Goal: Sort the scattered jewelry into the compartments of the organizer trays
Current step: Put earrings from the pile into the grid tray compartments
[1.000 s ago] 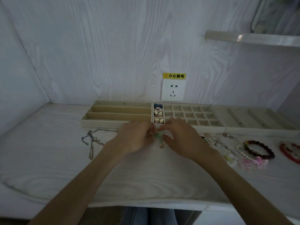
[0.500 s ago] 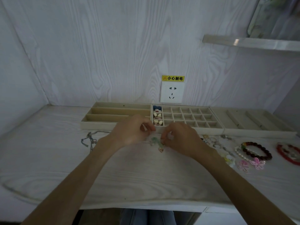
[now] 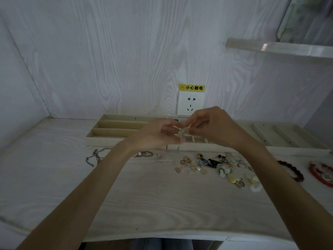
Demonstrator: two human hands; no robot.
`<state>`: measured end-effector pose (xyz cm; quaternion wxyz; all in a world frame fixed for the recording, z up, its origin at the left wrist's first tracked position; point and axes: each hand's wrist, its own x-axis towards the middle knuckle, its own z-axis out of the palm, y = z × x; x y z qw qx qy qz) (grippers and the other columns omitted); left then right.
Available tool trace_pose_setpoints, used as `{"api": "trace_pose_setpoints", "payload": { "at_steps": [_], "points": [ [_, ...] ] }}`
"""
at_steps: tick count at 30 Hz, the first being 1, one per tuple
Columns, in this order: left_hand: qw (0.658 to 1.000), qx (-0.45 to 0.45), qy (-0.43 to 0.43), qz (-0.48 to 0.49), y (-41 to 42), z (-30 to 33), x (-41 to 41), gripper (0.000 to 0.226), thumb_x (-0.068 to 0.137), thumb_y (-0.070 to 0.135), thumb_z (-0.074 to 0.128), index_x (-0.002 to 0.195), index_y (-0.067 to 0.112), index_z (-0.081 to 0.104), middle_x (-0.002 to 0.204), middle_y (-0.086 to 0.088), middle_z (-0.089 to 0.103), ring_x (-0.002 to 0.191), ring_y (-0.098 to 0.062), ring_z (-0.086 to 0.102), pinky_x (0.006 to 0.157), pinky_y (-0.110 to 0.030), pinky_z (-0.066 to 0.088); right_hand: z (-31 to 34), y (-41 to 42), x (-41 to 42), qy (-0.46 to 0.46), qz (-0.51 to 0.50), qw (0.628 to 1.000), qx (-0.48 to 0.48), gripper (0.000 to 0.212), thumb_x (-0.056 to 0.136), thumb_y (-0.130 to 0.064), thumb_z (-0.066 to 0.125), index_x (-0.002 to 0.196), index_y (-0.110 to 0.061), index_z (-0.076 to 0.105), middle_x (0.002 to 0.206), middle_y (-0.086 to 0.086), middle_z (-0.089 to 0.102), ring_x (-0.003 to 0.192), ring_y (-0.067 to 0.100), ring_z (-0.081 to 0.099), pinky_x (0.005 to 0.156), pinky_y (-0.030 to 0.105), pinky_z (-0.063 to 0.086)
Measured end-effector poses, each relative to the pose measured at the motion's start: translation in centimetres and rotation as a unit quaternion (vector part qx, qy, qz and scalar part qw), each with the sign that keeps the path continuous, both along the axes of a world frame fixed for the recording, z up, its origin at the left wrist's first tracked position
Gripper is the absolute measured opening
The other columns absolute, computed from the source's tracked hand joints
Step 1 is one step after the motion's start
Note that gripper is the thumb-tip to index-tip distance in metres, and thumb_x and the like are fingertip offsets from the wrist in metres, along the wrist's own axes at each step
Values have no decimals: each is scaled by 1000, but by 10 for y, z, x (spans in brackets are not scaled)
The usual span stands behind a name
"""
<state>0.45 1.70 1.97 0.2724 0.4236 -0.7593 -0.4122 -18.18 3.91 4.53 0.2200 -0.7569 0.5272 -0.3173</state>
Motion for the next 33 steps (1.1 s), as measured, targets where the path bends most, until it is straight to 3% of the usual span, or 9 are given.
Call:
{"api": "trace_pose_setpoints", "payload": {
  "at_steps": [5, 9, 14, 18, 23, 28, 30, 33],
  "points": [
    [999, -34, 32, 11, -11, 2, -11, 24, 82, 26, 70, 104, 17, 70, 95, 4, 73, 89, -7, 68, 85, -20, 53, 11, -5, -9, -46, -31, 998, -14, 6, 79, -22, 73, 84, -20, 72, 71, -2, 71, 66, 2, 66, 63, 6, 47],
    [999, -17, 30, -22, -18, 0, -15, 15, 81, 21, 71, 94, 27, 71, 94, 6, 73, 90, -5, 68, 83, -17, 53, 17, -11, -18, -119, -42, 992, -25, 7, 81, -19, 71, 87, -14, 71, 72, 2, 72, 63, 4, 66, 65, 11, 51],
    [998, -58, 29, -2, -30, 6, -19, 22, 90, 23, 60, 107, 12, 70, 91, 7, 71, 77, 7, 66, 69, -4, 46, 17, -21, -21, -160, -75, 984, -36, 6, 81, -17, 71, 87, -15, 71, 75, 3, 72, 63, 5, 66, 61, 12, 50],
    [999, -39, 22, 14, -56, 19, -22, 22, 92, 23, 57, 107, 12, 69, 97, 1, 71, 70, 3, 66, 63, -10, 50, 14, -33, -27, -182, -105, 977, -22, 7, 80, -17, 72, 86, -19, 71, 79, 2, 73, 69, 7, 67, 65, 16, 52],
    [997, 8, 67, 46, -88, 21, -30, 23, 84, 10, 68, 107, 12, 68, 97, -5, 70, 74, -2, 68, 69, -13, 54, 1, -55, -35, -134, -118, 984, 17, 16, 75, -13, 76, 89, -18, 71, 82, 4, 73, 79, 13, 69, 75, 26, 55],
    [992, 44, 100, 68, -103, 13, -39, 27, 81, 5, 70, 109, 8, 67, 101, -4, 69, 87, -7, 66, 75, -14, 55, -19, -80, -32, -97, -140, 983, 71, 23, 75, -16, 77, 98, -16, 73, 85, 3, 73, 80, 10, 68, 82, 24, 53],
    [993, 24, 94, 60, -107, 8, -40, 23, 82, 4, 69, 105, 9, 69, 96, -4, 69, 83, -5, 65, 75, -15, 55, -32, -88, -27, -88, -137, 983, 89, 20, 76, -13, 76, 96, -14, 74, 85, 5, 74, 81, 13, 69, 88, 30, 53],
    [995, -53, 43, 70, -113, 1, -38, 19, 81, 7, 71, 97, 17, 71, 86, 2, 70, 82, -5, 64, 90, -25, 51, -46, -94, -21, -73, -135, 984, 85, 17, 78, -14, 74, 95, -13, 75, 91, 5, 74, 83, 14, 69, 89, 34, 53]
  ]
}}
